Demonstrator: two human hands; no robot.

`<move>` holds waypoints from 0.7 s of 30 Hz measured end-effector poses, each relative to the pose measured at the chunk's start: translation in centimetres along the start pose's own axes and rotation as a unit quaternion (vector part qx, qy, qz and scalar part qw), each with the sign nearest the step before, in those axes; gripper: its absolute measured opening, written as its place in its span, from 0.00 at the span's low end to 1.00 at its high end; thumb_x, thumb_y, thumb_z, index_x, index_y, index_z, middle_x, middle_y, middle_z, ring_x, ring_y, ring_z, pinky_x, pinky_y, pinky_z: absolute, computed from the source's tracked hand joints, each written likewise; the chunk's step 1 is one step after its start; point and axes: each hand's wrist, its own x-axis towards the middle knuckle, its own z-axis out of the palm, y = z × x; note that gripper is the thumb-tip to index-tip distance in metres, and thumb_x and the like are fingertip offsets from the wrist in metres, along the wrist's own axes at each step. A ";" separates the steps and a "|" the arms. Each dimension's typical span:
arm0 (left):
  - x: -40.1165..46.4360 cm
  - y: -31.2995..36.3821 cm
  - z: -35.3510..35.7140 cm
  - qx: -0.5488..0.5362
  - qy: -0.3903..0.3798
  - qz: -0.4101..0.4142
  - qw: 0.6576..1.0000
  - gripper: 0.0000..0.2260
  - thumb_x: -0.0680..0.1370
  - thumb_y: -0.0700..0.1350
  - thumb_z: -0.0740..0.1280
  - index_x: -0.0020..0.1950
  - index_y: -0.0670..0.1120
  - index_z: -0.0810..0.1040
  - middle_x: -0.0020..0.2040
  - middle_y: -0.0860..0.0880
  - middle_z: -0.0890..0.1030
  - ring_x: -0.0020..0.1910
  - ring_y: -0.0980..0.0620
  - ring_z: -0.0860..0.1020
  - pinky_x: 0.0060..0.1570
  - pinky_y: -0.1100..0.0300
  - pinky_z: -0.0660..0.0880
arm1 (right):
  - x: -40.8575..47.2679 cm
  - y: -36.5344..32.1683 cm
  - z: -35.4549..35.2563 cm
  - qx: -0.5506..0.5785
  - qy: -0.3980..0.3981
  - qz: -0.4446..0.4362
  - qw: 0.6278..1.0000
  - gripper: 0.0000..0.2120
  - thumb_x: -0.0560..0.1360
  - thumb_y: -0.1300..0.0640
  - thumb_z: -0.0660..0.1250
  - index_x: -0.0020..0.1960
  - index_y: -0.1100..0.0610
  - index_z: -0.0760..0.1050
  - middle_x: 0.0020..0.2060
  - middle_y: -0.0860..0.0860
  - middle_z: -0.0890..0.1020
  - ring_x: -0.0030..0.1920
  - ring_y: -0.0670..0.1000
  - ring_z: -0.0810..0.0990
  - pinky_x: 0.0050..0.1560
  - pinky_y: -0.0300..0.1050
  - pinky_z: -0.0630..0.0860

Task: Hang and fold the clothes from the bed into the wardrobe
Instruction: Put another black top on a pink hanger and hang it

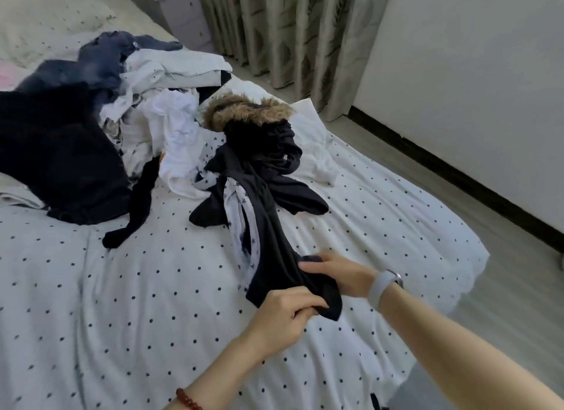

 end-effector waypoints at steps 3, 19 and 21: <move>-0.7 1.6 1.6 0.020 -0.022 0.029 0.999 0.10 0.74 0.42 0.64 0.50 0.44 0.83 0.39 0.51 0.80 0.38 0.60 0.76 0.40 0.72 0.71 | -2.4 2.5 -0.5 0.084 0.007 -0.013 0.996 0.07 0.78 0.65 0.61 0.50 0.61 0.77 0.42 0.55 0.83 0.42 0.51 0.83 0.44 0.45 0.79; 8.7 -2.9 5.4 0.455 -0.164 -0.102 0.869 0.21 0.78 0.50 0.63 0.70 0.50 0.64 0.73 0.50 0.61 0.75 0.49 0.54 0.72 0.47 0.48 | -8.4 14.5 -5.8 -0.359 0.478 -0.034 0.801 0.22 0.78 0.54 0.59 0.71 0.54 0.62 0.65 0.53 0.69 0.65 0.55 0.67 0.62 0.51 0.65; 8.7 -2.8 5.8 0.395 -0.089 -0.081 0.911 0.11 0.79 0.45 0.62 0.61 0.47 0.73 0.62 0.50 0.75 0.66 0.51 0.68 0.68 0.54 0.56 | -6.6 15.6 -4.4 -0.394 0.386 -0.011 0.834 0.31 0.76 0.47 0.61 0.75 0.51 0.53 0.70 0.52 0.62 0.70 0.55 0.61 0.65 0.52 0.65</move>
